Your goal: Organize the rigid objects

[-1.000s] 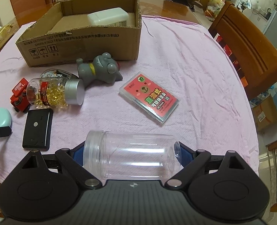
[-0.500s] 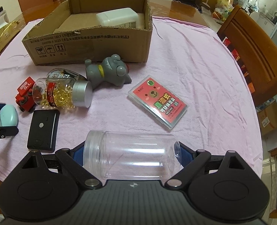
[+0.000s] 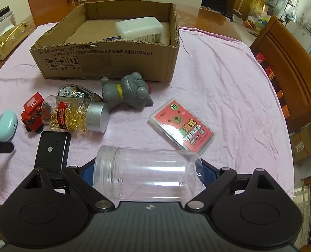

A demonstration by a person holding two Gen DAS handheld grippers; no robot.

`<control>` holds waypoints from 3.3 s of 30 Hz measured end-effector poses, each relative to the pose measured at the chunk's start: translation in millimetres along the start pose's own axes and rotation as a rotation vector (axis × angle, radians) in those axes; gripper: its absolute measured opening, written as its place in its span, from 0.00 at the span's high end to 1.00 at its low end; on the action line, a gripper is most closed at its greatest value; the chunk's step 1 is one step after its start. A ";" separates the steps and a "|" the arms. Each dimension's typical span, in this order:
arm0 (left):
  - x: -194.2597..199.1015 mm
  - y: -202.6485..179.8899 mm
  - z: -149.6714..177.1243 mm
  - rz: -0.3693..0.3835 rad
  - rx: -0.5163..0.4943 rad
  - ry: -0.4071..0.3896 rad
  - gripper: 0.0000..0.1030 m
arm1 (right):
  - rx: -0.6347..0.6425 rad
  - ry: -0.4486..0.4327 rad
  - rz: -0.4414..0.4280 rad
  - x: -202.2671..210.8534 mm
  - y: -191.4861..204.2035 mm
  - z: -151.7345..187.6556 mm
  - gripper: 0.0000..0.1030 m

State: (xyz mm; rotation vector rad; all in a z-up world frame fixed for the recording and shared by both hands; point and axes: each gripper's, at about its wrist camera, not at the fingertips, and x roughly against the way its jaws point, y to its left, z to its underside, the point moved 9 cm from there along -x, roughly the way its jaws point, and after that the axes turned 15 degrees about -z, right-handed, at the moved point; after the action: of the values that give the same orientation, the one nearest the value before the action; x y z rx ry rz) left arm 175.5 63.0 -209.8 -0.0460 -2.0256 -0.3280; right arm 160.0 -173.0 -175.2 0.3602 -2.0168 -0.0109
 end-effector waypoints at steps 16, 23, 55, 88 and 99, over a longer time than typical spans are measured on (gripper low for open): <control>4.3 -4.4 -18.3 -0.009 -0.009 -0.022 0.50 | 0.104 -0.001 -0.046 2.8 9.7 -21.0 0.08; 49.7 1.3 -51.5 0.023 -0.097 -0.102 0.50 | 0.272 0.014 -0.135 15.0 30.1 -43.3 0.08; -7.9 -4.4 -250.0 -0.067 0.068 -0.268 0.10 | 0.355 -0.133 -0.210 -17.1 10.1 -225.9 0.08; 59.7 52.2 -170.7 -0.151 0.241 -0.328 0.02 | 0.338 -0.159 -0.189 -35.3 22.5 -266.2 0.00; 72.4 47.7 -128.7 -0.179 0.247 -0.329 0.01 | 0.223 -0.194 -0.133 -4.1 14.1 -201.0 0.00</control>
State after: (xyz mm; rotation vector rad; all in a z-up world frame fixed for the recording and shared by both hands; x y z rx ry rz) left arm 262.1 68.7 -81.2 0.2512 -2.3893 -0.1872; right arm 334.2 -128.6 -84.0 0.6566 -2.1881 0.1001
